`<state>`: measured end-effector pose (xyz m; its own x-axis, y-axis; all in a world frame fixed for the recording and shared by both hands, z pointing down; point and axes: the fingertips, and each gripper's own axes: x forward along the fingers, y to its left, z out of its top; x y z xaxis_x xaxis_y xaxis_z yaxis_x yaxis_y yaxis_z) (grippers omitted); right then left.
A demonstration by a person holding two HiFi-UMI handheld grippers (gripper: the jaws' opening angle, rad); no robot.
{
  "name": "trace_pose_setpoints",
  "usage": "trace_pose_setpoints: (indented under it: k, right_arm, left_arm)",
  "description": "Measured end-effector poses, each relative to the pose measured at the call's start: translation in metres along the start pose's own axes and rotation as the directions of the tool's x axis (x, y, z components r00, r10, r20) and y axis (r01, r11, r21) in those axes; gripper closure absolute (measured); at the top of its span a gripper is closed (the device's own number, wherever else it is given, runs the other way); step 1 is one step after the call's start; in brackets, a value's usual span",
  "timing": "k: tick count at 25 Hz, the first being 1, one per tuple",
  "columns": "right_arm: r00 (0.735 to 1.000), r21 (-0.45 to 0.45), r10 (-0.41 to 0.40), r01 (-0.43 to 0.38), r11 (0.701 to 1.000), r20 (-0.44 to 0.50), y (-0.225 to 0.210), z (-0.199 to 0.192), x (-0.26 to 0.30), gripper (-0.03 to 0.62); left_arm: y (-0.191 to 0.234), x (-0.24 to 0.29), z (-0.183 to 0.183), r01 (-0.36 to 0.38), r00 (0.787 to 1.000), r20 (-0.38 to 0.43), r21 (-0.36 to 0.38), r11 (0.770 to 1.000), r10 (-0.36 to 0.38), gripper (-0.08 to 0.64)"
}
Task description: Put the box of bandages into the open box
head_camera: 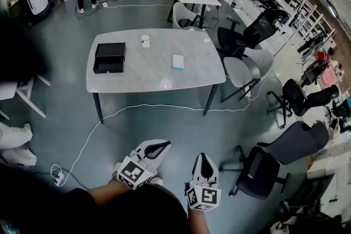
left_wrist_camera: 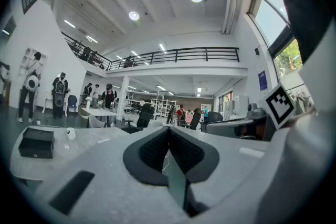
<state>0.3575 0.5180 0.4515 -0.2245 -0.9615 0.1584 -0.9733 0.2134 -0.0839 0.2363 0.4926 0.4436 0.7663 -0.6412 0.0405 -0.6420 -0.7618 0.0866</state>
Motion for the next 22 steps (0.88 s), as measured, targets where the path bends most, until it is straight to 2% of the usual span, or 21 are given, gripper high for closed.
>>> trace_pose_setpoints:
  k: [6,11,16,19,22]
  right_arm:
    - [1.0,0.055,-0.016,0.017,0.998,-0.021,-0.058,-0.015,-0.007,0.578]
    - [1.0,0.051,-0.005,0.007,0.999,-0.027,-0.077,-0.016,0.003,0.578]
    - [0.998,0.034,-0.018,0.02,0.999,-0.062,-0.097,-0.021,0.033,0.578]
    - [0.994,0.034,-0.019,0.023,0.999,-0.109,-0.105,-0.027,0.065,0.578]
    - [0.991,0.03,-0.018,0.023,0.999,-0.129,-0.115,-0.024,0.101,0.578]
  left_arm:
    - [-0.011,0.031,-0.004,-0.049,0.999,-0.012,-0.012,0.999,0.049,0.545]
    - [-0.002,0.055,-0.01,-0.049,0.998,-0.047,-0.008,0.999,0.048,0.545]
    - [0.033,0.093,-0.007,-0.071,0.997,-0.026,-0.071,0.995,0.069,0.545]
    - [0.059,0.12,-0.003,-0.056,0.998,-0.02,-0.075,0.996,0.055,0.545]
    - [0.09,0.152,-0.011,-0.038,0.999,-0.035,-0.114,0.993,0.034,0.545]
